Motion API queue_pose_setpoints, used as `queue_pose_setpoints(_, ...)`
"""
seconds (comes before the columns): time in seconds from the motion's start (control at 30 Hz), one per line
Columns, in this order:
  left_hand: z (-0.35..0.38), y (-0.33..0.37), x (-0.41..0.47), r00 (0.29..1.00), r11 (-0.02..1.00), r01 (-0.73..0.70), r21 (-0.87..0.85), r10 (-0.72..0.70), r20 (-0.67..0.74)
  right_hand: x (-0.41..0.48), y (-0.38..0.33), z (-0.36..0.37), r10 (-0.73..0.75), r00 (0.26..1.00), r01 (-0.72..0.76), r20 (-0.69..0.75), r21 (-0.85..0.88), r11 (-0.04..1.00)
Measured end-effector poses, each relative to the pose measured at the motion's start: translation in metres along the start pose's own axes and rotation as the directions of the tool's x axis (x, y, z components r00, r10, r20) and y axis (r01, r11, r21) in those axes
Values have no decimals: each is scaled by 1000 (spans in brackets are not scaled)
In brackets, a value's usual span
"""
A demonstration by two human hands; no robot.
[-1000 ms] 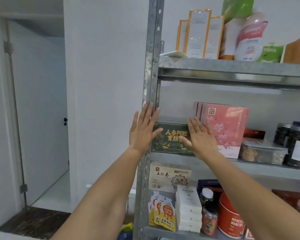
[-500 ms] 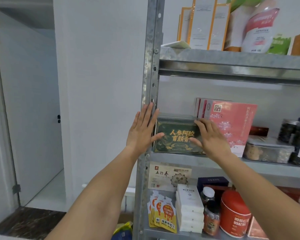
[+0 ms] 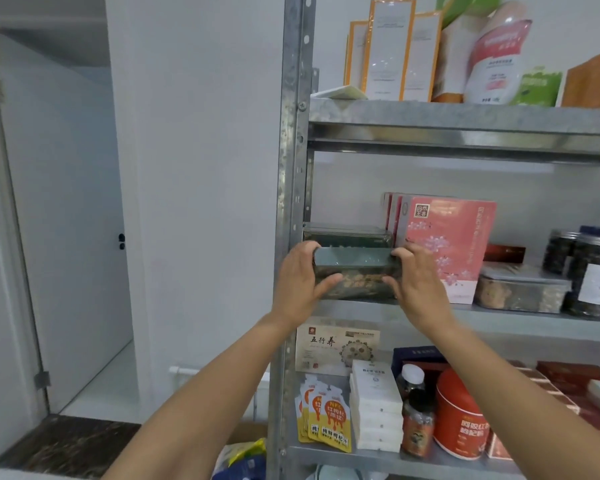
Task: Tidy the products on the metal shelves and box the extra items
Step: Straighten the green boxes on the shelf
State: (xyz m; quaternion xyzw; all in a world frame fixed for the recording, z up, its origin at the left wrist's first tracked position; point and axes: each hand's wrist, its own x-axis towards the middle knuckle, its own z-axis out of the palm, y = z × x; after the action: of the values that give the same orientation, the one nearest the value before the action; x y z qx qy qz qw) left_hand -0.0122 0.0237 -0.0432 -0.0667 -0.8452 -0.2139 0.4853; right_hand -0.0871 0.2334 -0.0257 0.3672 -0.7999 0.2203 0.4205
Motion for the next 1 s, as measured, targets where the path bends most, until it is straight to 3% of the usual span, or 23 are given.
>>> queue_pose_setpoints(0.1,-1,25,-8,973,937,225,-267,-231,8,3,-2,-7,77,997,-78,11,163,984)
queue_pose_setpoints(0.2,-6,37,-2,878,798,383,-466,-471,-87,5,-12,-18,210,977,-203,34,446,872)
queue_pose_setpoints(0.3,-13,38,4,799,654,506,-563,-600,21,1,-21,-30,391,906,-382,161,707,595)
queue_pose_setpoints(0.37,-16,38,2,763,574,570,-588,-636,118,-8,-20,-40,442,801,-544,404,801,252)
queue_pose_setpoints(0.4,-17,39,1,750,552,588,-591,-646,144,-15,-18,-44,386,748,-607,541,792,67)
queue_pose_setpoints(0.43,-18,40,-1,740,541,602,-587,-654,156,-22,-15,-46,309,706,-658,638,751,-49)
queue_pose_setpoints(0.5,-19,44,-3,734,549,626,-554,-655,180,-36,-13,-48,204,655,-720,728,683,-122)
queue_pose_setpoints(0.63,-25,51,-8,689,524,713,-466,-646,328,-55,-17,-47,222,614,-726,757,653,-218)
queue_pose_setpoints(0.7,-27,56,-12,698,623,716,-315,-618,363,-60,-21,-48,249,587,-731,771,636,-248)
queue_pose_setpoints(0.77,-26,57,-24,803,827,559,56,-557,213,-65,-23,-49,313,548,-727,776,627,-281)
queue_pose_setpoints(0.8,-27,59,-35,892,894,411,180,-435,121,-66,-25,-51,349,531,-715,772,630,-304)
queue_pose_setpoints(0.87,-30,72,-58,983,983,76,166,-101,150,-65,-27,-56,386,506,-689,771,631,-358)
queue_pose_setpoints(0.93,-23,78,-80,945,934,-261,243,196,263,-63,-29,-61,373,481,-684,794,606,-407)
queue_pose_setpoints(0.97,-17,78,-88,924,876,-351,332,267,273,-63,-31,-63,358,465,-694,810,584,-420)
queue_pose_setpoints(1.0,-12,78,-91,930,849,-351,394,269,249,-64,-33,-64,351,443,-705,825,562,-432)
